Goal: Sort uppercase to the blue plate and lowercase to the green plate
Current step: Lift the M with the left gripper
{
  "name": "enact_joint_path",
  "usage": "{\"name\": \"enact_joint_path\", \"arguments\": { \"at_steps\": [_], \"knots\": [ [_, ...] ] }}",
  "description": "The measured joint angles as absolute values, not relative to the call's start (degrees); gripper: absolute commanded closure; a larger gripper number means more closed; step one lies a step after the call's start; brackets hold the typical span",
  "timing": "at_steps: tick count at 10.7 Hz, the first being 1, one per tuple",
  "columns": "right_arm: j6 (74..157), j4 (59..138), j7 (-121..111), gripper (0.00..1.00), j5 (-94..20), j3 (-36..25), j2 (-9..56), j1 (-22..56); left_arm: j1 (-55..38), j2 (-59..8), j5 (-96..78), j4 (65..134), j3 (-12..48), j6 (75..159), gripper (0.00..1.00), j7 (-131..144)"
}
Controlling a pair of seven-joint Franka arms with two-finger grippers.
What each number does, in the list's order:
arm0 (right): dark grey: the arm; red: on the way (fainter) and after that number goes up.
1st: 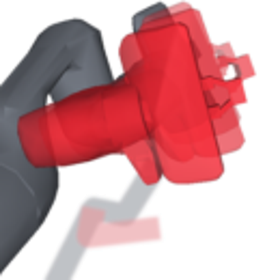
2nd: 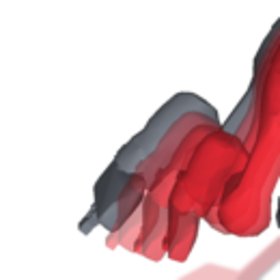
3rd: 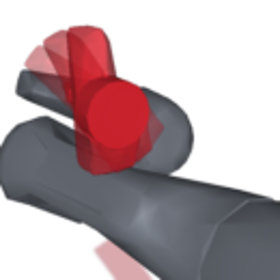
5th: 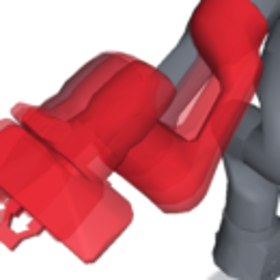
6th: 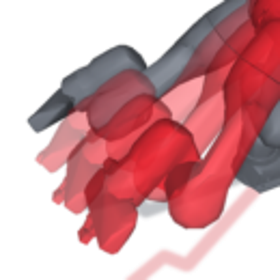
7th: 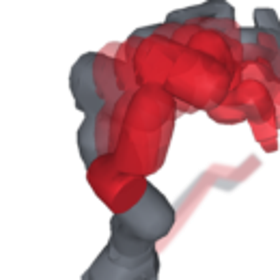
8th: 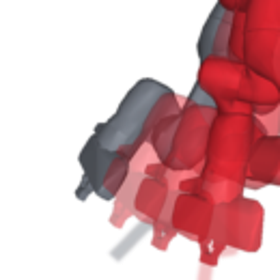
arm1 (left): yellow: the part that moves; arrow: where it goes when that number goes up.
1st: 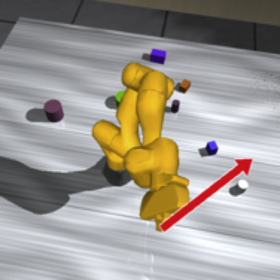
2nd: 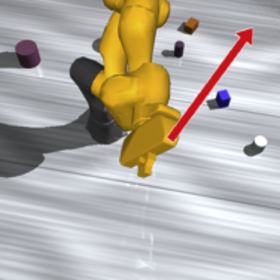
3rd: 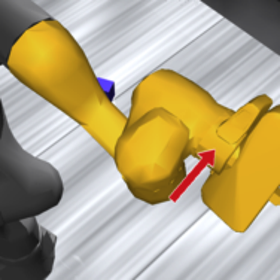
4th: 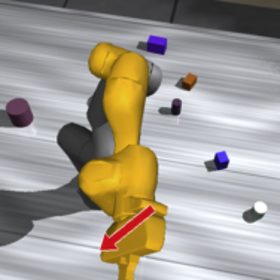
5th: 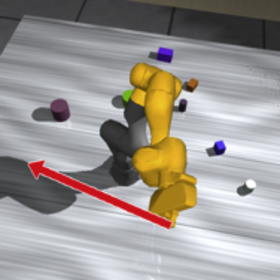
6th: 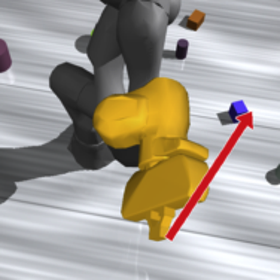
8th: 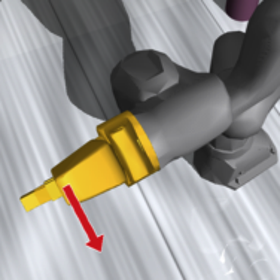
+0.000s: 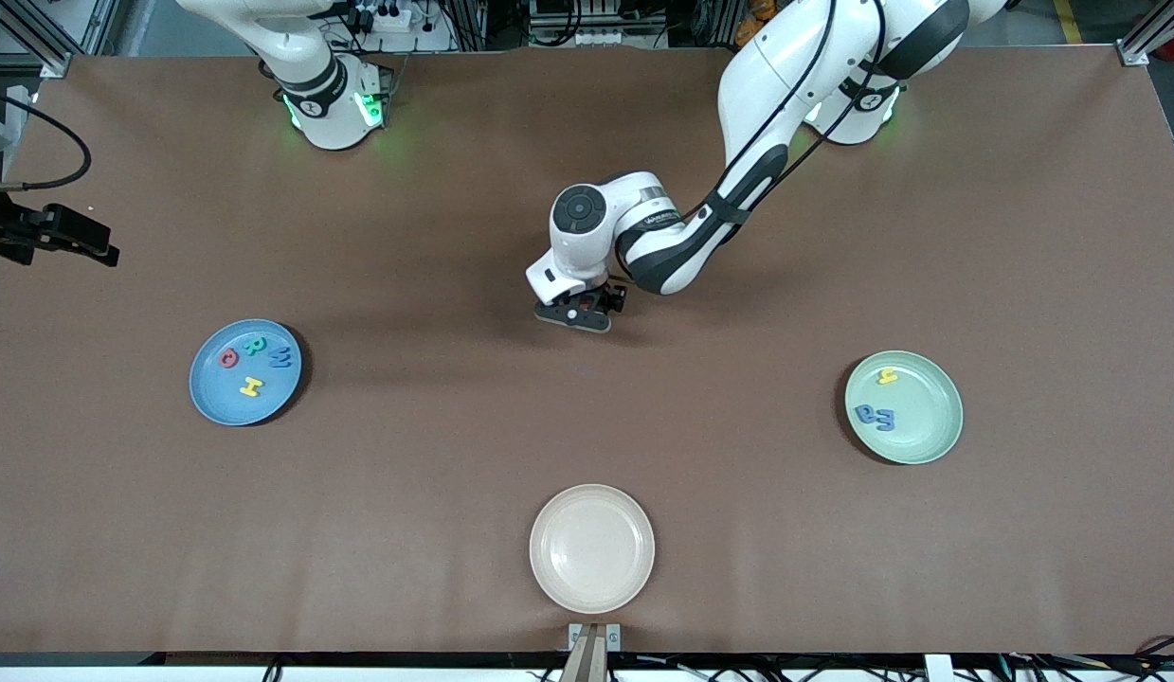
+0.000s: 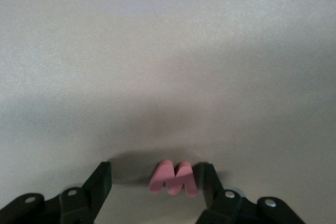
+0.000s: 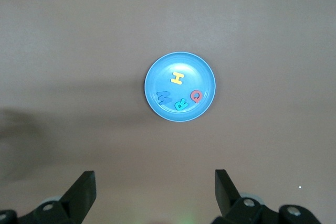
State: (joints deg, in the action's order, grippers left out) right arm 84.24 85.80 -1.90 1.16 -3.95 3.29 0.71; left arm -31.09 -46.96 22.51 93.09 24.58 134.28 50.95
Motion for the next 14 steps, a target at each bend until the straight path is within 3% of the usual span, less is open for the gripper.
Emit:
{"name": "enact_joint_path", "arguments": {
  "at_steps": [1, 2, 3, 7, 12, 14],
  "knots": [
    [84.6, 86.4, -1.9, 0.00, 1.2, -3.9, 3.0, 0.7, -31.1, -47.0, 22.5, 93.1, 24.5, 134.3, 0.44, 51.2],
    [85.0, 87.1, -1.9, 0.00, 1.2, -3.9, 2.7, 0.7, -31.1, -46.9, 22.6, 93.0, 24.5, 134.3, 0.53, 51.5],
    [85.7, 88.1, -1.9, 0.00, 1.2, -3.9, 2.1, 0.7, -31.2, -46.9, 22.6, 93.0, 24.5, 134.3, 0.57, 51.7],
    [87.1, 91.3, -1.9, 0.00, 1.2, -4.0, -0.1, 0.5, -31.2, -46.7, 22.7, 92.9, 24.4, 134.3, 1.00, 51.8],
    [87.3, 91.8, -2.8, 0.00, 1.1, -4.0, -0.2, -1.3, -28.6, -46.1, 22.7, 91.3, 24.0, 134.6, 1.00, 51.8],
    [87.4, 91.9, -2.8, 0.00, 1.1, -3.6, -0.2, -1.3, -25.3, -42.4, 22.7, 90.4, 24.2, 131.9, 1.00, 51.8]
  ]
}}
